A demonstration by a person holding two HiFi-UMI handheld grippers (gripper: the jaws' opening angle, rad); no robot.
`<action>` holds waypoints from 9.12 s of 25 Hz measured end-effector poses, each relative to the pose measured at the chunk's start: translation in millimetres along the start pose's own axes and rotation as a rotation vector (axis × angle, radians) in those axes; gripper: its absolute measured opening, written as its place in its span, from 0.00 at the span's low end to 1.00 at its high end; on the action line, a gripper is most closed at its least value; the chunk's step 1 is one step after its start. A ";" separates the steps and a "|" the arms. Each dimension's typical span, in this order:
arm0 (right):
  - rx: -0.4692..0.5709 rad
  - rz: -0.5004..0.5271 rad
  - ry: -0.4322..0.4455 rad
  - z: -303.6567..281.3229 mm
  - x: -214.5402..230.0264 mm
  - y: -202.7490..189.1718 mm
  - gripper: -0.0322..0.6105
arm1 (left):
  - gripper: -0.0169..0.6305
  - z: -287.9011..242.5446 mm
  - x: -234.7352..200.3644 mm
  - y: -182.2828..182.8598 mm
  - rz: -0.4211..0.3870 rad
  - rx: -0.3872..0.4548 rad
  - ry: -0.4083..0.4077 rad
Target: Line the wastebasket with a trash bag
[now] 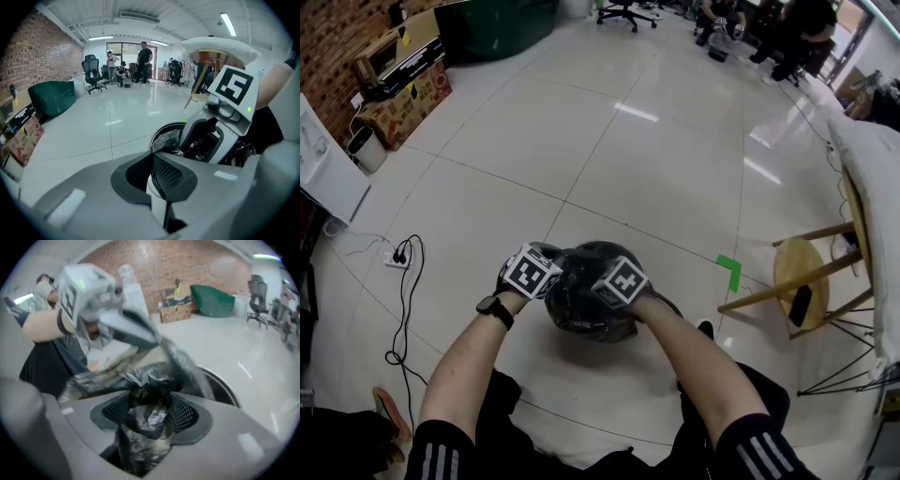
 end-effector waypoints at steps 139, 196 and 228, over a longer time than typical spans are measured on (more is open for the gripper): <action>-0.490 0.454 -0.271 -63.0 6.5 -46.5 0.33 | 0.40 -37.2 -44.6 -79.0 0.308 0.078 -0.197; 0.279 -0.507 0.007 46.9 21.9 -212.1 0.06 | 0.06 -13.7 126.6 -138.6 0.376 -0.004 -0.322; 0.227 -0.514 -0.066 10.6 27.6 -217.2 0.06 | 0.03 -41.6 115.6 -151.5 0.403 -0.026 -0.219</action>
Point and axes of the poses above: the fingertips, and each gripper's own axes: z backward along the fingers, x to its right, y out of its top, the point moved 10 cm from there along z, backward along the fingers, and after that the axes turned 11 degrees about -x, right-handed, at the moved point
